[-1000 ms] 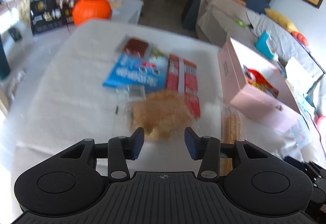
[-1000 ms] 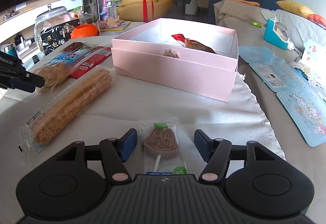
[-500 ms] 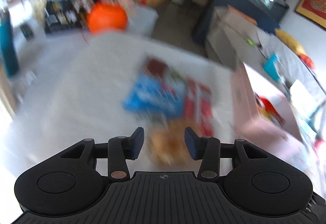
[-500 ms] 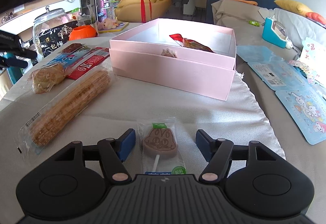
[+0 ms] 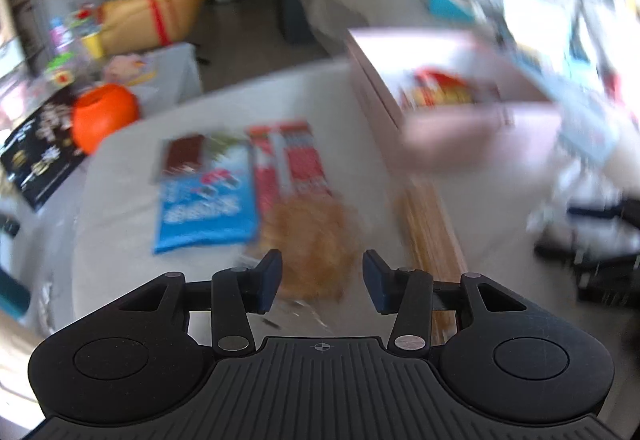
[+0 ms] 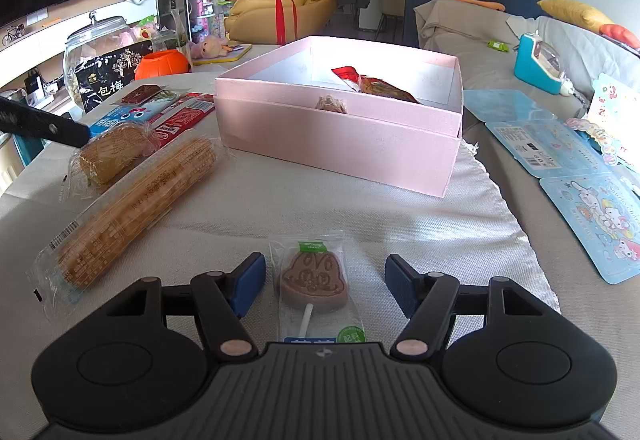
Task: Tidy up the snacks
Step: 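Grasp the square bread packet with the left tool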
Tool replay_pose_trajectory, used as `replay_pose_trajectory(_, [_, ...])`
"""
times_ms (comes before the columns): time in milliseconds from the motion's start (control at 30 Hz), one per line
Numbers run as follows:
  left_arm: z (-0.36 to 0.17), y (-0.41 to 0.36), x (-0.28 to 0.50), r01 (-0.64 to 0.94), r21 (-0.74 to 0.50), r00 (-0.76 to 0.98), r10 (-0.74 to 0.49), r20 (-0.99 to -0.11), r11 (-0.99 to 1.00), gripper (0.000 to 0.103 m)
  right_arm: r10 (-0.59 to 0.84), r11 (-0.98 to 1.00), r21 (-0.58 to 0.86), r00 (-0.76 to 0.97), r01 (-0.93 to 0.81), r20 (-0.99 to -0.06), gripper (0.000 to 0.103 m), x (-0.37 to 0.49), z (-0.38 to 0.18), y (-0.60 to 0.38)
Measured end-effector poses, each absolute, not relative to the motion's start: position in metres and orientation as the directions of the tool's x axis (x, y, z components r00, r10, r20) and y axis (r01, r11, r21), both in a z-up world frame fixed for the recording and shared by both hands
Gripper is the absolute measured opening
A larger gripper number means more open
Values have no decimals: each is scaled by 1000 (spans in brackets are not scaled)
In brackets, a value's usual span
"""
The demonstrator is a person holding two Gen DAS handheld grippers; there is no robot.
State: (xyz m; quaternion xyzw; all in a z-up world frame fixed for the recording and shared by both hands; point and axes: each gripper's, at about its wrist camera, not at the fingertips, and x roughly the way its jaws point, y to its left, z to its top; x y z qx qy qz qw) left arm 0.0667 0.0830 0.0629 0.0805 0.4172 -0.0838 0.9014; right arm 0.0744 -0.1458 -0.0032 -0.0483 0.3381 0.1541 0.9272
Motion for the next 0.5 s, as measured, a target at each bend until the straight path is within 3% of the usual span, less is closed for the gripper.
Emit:
replay_pose_trajectory(133, [53, 66, 67, 282, 154, 636, -65, -769, 947, 70, 253, 948, 15, 724, -318, -642, 67, 74, -3, -146])
replay_pose_trajectory(500, [58, 70, 88, 240, 139, 657, -55, -752, 961, 65, 253, 948, 15, 724, -318, -642, 67, 75, -3, -146])
